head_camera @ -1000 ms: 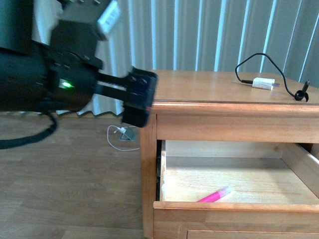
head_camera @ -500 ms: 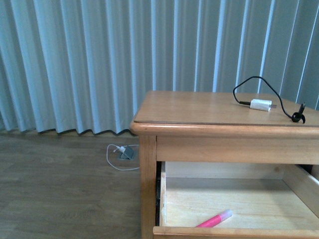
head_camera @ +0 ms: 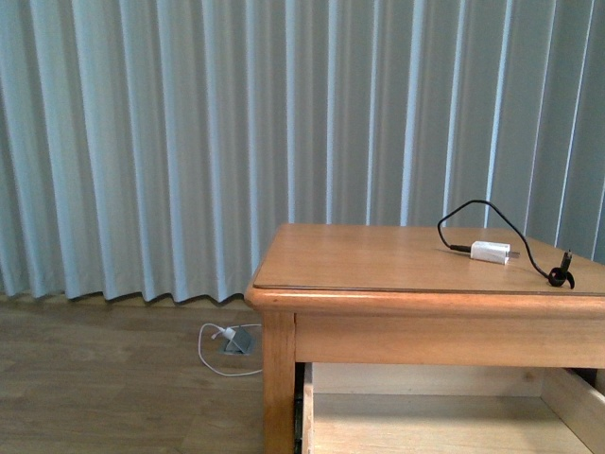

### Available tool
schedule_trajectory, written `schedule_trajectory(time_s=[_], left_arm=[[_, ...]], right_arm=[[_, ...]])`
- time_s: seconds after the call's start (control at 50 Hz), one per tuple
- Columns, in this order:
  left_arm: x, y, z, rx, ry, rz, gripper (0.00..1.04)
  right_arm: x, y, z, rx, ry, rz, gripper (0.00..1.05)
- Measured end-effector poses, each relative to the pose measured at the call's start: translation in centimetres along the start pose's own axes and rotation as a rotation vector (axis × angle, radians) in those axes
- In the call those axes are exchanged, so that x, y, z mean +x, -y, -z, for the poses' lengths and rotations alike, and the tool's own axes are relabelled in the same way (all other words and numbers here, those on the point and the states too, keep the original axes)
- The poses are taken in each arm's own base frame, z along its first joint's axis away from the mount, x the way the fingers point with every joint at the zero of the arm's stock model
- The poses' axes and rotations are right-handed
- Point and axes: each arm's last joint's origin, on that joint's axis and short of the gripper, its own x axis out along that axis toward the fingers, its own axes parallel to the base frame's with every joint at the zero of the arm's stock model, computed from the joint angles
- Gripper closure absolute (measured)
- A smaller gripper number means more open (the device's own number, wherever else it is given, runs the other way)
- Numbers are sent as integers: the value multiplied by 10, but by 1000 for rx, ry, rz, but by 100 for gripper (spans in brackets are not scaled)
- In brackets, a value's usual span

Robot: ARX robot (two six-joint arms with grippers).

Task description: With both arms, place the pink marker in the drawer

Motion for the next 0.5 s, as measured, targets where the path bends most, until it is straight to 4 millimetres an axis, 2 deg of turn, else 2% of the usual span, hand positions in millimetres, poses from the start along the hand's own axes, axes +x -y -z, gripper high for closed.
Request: schedule_trajectory(time_s=[0.14,0.5], left_arm=[[-3,-3,7,1,5,-19,101],[-9,-3,21,4,3,-19,101]], right_arm=[[0,0,0,0,0,0,8],[0,0,0,0,0,0,8]])
